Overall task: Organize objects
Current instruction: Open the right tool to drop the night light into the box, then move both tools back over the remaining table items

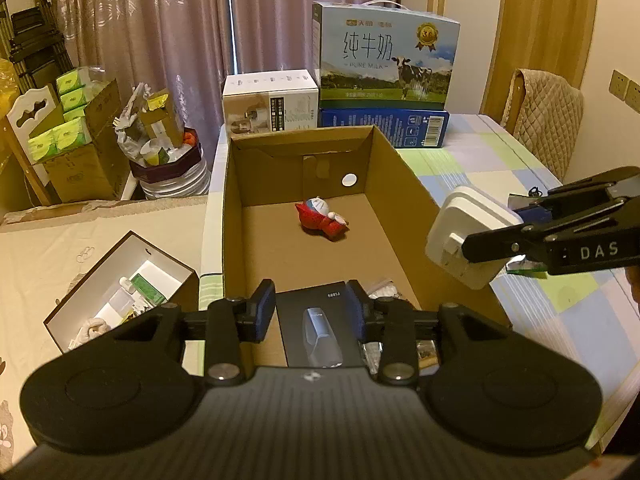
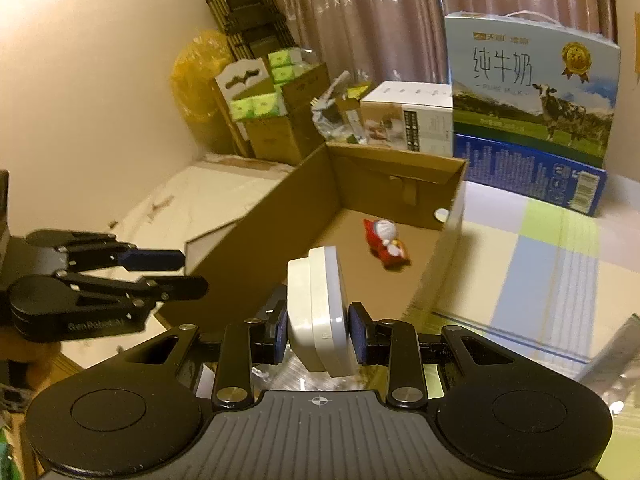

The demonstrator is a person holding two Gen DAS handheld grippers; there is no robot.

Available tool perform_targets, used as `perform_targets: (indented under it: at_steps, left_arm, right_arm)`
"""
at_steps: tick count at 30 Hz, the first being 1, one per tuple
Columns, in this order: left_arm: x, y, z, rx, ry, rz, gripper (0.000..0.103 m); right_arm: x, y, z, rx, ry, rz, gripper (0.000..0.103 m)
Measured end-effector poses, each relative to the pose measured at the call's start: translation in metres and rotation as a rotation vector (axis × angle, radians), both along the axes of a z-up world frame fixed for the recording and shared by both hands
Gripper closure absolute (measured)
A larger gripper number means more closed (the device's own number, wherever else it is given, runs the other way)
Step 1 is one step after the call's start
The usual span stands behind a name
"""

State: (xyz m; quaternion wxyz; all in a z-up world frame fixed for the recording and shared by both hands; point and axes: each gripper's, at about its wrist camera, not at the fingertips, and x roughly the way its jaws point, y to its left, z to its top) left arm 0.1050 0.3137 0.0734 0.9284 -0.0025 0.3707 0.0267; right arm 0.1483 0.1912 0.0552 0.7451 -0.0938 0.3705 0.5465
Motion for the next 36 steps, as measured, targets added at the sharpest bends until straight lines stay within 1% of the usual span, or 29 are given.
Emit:
perform_targets:
  at_steps: [2,5,7,9,11,15,17,21,25,28,30,32,36]
  left_arm:
    - [-0.001,0.0,0.0,0.002,-0.002,0.006,0.066]
    - [-0.002,0.0,-0.001,0.001,-0.001,0.012,0.062]
    - [-0.002,-0.001,-0.002,-0.001,0.001,0.015,0.06]
    - [-0.003,-0.002,-0.003,0.0,0.006,0.013,0.059]
    - [-0.004,-0.003,-0.004,0.0,0.008,0.015,0.054]
    - [-0.008,-0.006,-0.005,-0.005,0.007,0.02,0.049]
    - [-0.011,-0.009,-0.004,-0.003,0.006,0.022,0.044]
    - [-0.017,-0.015,-0.001,-0.011,0.007,0.03,0.039]
    - [-0.026,-0.023,0.003,-0.024,-0.003,0.037,0.033]
    - [-0.033,-0.032,0.008,-0.031,-0.016,0.033,0.028]
    - [-0.036,-0.039,0.012,-0.032,-0.022,0.027,0.027]
    - [-0.04,-0.048,0.016,-0.033,-0.035,0.018,0.02]
    - [-0.049,-0.069,0.026,-0.049,-0.066,0.003,0.016]
  right_arm:
    - [0.001,-0.002,0.001,0.044,0.004,-0.009,0.074]
    - [0.004,-0.002,0.004,0.07,0.006,-0.014,0.066]
    - [0.007,-0.004,0.005,0.08,0.003,-0.027,0.063]
    - [0.009,-0.006,0.005,0.076,0.004,-0.04,0.061]
    - [0.011,-0.011,0.004,0.071,0.005,-0.052,0.06]
    - [0.01,-0.021,0.002,0.053,0.003,-0.072,0.059]
    - [0.009,-0.027,0.001,0.042,0.006,-0.079,0.058]
    - [0.003,-0.043,0.001,0.037,0.013,-0.097,0.057]
    - [-0.005,-0.064,0.005,0.047,0.024,-0.128,0.057]
    - [-0.014,-0.08,0.01,0.048,0.005,-0.152,0.057]
    - [-0.019,-0.095,0.014,0.054,-0.004,-0.176,0.057]
    - [-0.022,-0.111,0.017,0.064,-0.007,-0.204,0.056]
    - [-0.026,-0.144,0.021,0.068,-0.004,-0.263,0.056]
